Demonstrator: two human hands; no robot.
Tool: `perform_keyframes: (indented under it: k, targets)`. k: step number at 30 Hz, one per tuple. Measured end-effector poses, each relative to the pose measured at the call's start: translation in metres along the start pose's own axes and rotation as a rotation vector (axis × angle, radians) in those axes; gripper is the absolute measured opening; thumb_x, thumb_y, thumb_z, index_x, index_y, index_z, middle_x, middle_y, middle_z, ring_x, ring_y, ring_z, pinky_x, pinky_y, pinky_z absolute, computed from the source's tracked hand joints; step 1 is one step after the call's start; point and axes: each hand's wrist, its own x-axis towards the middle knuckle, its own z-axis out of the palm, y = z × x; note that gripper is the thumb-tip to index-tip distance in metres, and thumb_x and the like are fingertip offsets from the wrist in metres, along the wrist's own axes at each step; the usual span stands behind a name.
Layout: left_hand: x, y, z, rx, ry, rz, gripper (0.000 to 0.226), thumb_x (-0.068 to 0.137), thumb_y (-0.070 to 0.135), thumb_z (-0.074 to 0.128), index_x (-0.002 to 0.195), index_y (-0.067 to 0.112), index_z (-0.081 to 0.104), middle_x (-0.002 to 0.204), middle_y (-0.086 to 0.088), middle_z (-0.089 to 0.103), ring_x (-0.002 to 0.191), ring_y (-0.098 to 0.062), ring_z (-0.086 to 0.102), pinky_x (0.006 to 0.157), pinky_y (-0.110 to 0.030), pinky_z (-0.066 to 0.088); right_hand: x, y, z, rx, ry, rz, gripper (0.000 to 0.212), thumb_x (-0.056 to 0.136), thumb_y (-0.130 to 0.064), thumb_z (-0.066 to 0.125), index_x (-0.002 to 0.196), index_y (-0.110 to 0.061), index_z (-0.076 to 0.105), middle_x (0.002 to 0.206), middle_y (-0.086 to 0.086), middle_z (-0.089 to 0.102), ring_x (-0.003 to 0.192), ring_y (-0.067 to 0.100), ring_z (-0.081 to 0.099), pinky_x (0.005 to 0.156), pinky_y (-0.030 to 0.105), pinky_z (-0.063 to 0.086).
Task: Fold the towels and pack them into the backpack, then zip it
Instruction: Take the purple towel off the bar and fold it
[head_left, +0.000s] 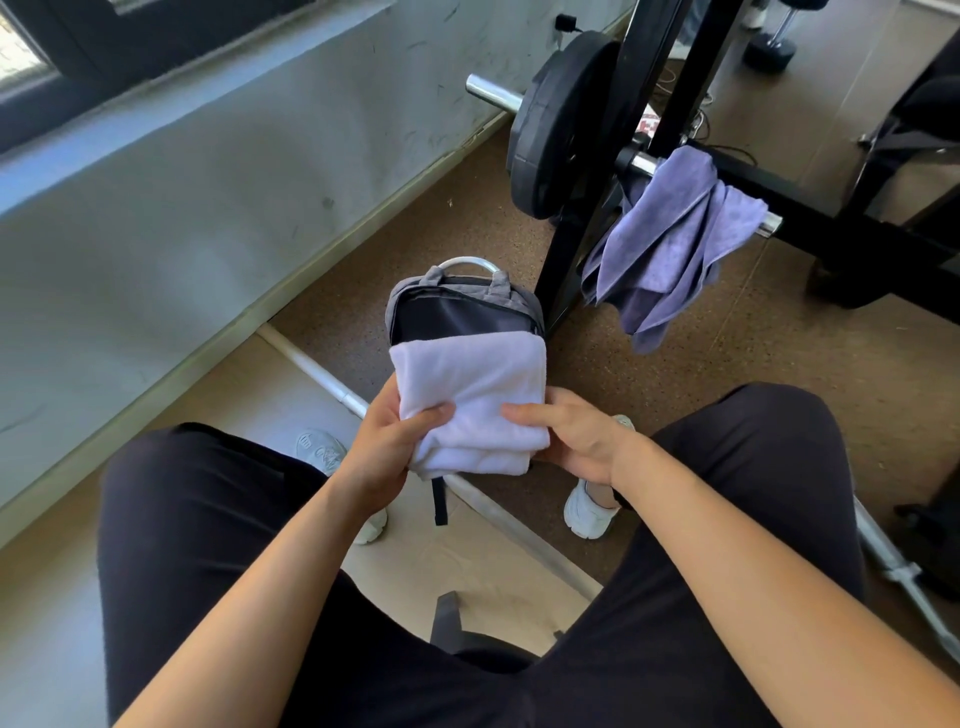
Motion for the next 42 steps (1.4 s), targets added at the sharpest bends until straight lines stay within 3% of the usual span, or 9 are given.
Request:
perform_keyframes:
  k: [6,10,13,19,24,27,30,35,42]
  targets:
    - [-0.001,0.003,-0.007,-0.076,-0.125,-0.009,0.051,0.098,-0.001,0.056,0.140,0.029,0.054,0.135,-0.012,0.067,0.124,-0.033,0.064,0.099,-0.045,0.057,-0.004,-0.009,-0.001,0.082,0.030,-0.126,0.036,0.095,0.005,0.054,0.130,-0.005,0.057,0.098,0.012,0.070,0.070,0.018,0.068,0.051,0.027,0.052]
    - [0.000,0.003,-0.015,-0.208,-0.227,-0.053,0.058,0.091,0.000,0.059,0.146,0.016,0.051,0.137,-0.017,0.063,0.123,-0.034,0.063,0.098,-0.043,0.056,-0.006,-0.012,-0.004,0.208,0.028,-0.166,0.038,0.095,0.015,0.040,0.106,-0.011,0.066,0.079,0.007,0.071,0.057,0.012,0.064,0.044,0.022,0.049]
    - [0.001,0.006,-0.014,-0.266,-0.261,-0.108,0.064,0.079,-0.003,0.059,0.142,0.005,0.053,0.131,-0.019,0.063,0.119,-0.038,0.061,0.092,-0.045,0.056,-0.007,-0.012,-0.005,0.264,0.030,-0.173,0.035,0.098,0.011,0.039,0.103,-0.010,0.067,0.081,0.007,0.071,0.059,0.012,0.064,0.045,0.019,0.050]
    - [0.000,0.011,-0.011,-0.335,-0.230,-0.184,0.037,0.058,0.043,0.076,0.075,0.011,0.072,0.093,-0.013,0.073,0.088,-0.028,0.072,0.078,-0.036,0.058,-0.012,-0.015,0.000,0.217,0.030,-0.166,0.038,0.095,0.000,0.032,0.092,-0.004,0.069,0.076,0.010,0.065,0.063,0.019,0.059,0.052,0.028,0.052]
    - [0.007,-0.003,-0.009,-0.036,-0.069,-0.165,0.034,0.065,0.032,0.084,0.070,0.009,0.059,0.073,-0.013,0.052,0.069,-0.023,0.052,0.065,-0.034,0.042,-0.005,-0.010,0.000,0.008,0.037,-0.121,0.024,0.088,-0.039,0.064,0.085,-0.015,0.064,0.080,0.005,0.053,0.071,0.018,0.050,0.061,0.029,0.042]
    - [0.007,-0.004,-0.007,0.067,-0.043,-0.128,0.024,0.066,0.022,0.084,0.084,0.021,0.067,0.088,-0.007,0.065,0.080,-0.022,0.063,0.067,-0.033,0.052,-0.001,-0.005,-0.003,-0.210,0.100,-0.180,0.025,0.072,-0.035,0.079,0.084,-0.022,0.062,0.086,0.006,0.050,0.078,0.018,0.049,0.066,0.030,0.039]
    - [0.014,-0.005,-0.006,0.107,0.032,-0.209,0.058,0.065,0.028,0.087,0.119,0.028,0.067,0.118,-0.007,0.071,0.103,-0.025,0.072,0.083,-0.040,0.061,0.000,-0.003,-0.006,-0.300,0.149,-0.254,0.019,0.080,-0.021,0.074,0.092,-0.015,0.061,0.100,0.013,0.053,0.094,0.030,0.053,0.078,0.038,0.044]
    - [0.030,0.003,-0.003,0.120,-0.056,-0.353,0.045,0.086,0.041,0.076,0.126,0.022,0.067,0.118,-0.007,0.076,0.110,-0.026,0.072,0.100,-0.045,0.058,0.013,-0.010,-0.014,-0.434,0.256,-0.311,0.016,0.090,-0.009,0.070,0.099,-0.019,0.061,0.107,0.014,0.056,0.102,0.031,0.058,0.081,0.033,0.052]
    - [0.118,0.015,-0.022,0.272,0.095,-0.113,0.058,0.067,0.031,0.088,0.119,0.024,0.065,0.114,-0.010,0.070,0.097,-0.025,0.071,0.074,-0.040,0.062,0.075,-0.041,-0.029,-0.393,0.360,-0.368,0.020,0.083,-0.018,0.072,0.100,-0.026,0.065,0.113,0.004,0.060,0.108,0.025,0.059,0.084,0.039,0.052]
